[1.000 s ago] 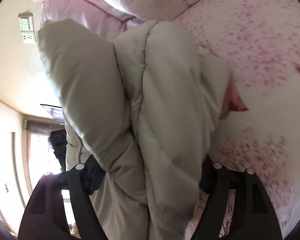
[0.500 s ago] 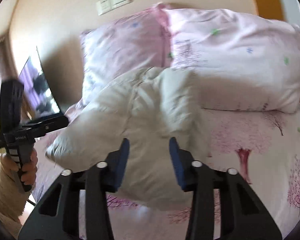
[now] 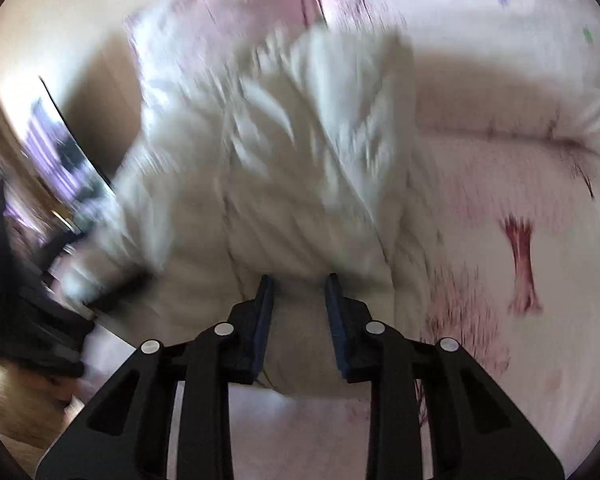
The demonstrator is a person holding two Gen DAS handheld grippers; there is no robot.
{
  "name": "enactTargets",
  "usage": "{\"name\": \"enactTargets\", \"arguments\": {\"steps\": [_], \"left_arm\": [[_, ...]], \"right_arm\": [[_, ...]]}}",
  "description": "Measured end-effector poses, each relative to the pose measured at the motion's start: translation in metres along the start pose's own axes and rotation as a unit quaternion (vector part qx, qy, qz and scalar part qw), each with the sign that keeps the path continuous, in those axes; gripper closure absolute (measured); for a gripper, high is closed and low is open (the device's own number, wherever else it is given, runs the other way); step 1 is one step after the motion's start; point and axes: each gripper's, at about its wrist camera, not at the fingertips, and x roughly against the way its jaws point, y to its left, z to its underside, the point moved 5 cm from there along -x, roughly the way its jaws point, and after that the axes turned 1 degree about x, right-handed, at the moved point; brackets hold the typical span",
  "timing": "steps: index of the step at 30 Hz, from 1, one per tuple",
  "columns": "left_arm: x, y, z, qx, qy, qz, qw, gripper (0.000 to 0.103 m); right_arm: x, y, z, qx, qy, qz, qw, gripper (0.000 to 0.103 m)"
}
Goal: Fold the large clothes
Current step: 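Lower the folded jacket onto the bed near the pillows with both grippers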
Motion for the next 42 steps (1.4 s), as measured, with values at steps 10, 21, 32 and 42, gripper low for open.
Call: {"name": "enactTargets", "arguments": {"steps": [10,21,32,42], "left_arm": [[0.002,-0.002,0.0,0.0,-0.003,-0.007,1.0,0.002],[-0.004,-0.015,-0.007,-0.014,-0.017,-0.004,0.9998,0.002],[0.036,0.006,-0.019,0.003,-0.059,-0.013,0.9982,0.002],[0.039,0.042,-0.011,0.036,-0.051,-0.052,0.9967,0.002]], "right_arm": [[-0.029,-0.003,-0.132,0.005,-0.061,0.052,0.997,0.074],[-0.079,-0.053,-0.09,-0.035,0.068,0.094,0.993,0.075],[-0.067,-0.053,-0.082,-0.026,0.061,0.095,0.993,0.072],[0.034,-0.012,-0.019,0.003,-0.08,0.085,0.993,0.043]]}}
